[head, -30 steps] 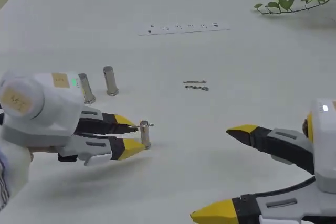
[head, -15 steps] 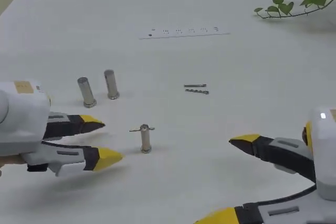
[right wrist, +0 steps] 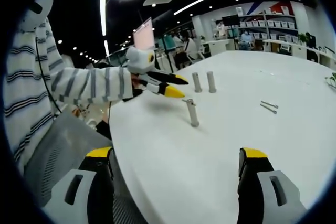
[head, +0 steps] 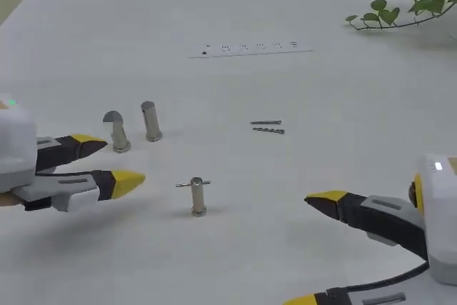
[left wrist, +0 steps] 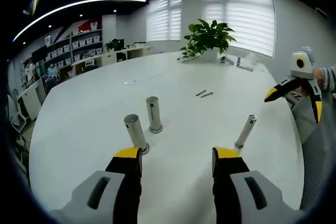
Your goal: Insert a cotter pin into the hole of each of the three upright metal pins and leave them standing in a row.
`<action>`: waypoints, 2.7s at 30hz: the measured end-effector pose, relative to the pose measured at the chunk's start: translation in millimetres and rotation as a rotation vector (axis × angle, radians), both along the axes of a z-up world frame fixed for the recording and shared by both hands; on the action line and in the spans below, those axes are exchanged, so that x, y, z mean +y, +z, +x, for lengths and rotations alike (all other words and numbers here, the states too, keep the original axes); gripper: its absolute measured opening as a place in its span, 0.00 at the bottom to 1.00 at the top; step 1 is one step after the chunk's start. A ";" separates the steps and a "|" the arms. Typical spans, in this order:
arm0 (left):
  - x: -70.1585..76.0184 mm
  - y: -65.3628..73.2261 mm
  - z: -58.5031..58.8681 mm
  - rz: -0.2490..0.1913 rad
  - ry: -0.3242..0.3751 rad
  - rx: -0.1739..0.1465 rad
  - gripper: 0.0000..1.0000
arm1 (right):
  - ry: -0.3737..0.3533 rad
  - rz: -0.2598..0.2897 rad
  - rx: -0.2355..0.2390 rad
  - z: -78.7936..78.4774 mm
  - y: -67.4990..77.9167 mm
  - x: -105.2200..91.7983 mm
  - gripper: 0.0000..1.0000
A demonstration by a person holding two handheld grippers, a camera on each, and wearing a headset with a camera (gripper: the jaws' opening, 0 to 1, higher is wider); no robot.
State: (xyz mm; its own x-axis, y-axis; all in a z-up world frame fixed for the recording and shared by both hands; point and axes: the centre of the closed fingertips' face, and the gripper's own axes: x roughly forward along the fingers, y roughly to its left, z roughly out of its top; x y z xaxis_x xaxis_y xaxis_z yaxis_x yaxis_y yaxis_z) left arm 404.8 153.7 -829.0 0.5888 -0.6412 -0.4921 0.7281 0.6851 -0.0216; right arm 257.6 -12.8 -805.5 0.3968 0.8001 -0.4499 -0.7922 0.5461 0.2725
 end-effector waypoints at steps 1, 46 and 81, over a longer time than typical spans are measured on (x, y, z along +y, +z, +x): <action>1.0 -1.3 3.3 0.005 0.012 -0.001 0.53 | -0.002 0.003 -0.003 0.3 0.8 -0.3 1.00; 11.9 -1.8 61.7 -0.013 0.237 -0.011 0.11 | 0.007 -0.024 -0.009 -0.5 -4.3 2.4 0.99; -23.7 24.6 -67.5 0.004 0.179 0.030 0.11 | -0.002 -0.030 -0.082 9.7 10.1 -12.0 0.97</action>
State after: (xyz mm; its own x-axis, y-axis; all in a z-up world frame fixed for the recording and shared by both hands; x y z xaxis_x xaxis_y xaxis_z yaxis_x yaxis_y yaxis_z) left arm 337.3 130.0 -804.4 0.6785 -0.5253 -0.5136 0.5936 0.8039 -0.0380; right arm 267.3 -24.8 -795.4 0.4346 0.7862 -0.4393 -0.8102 0.5543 0.1904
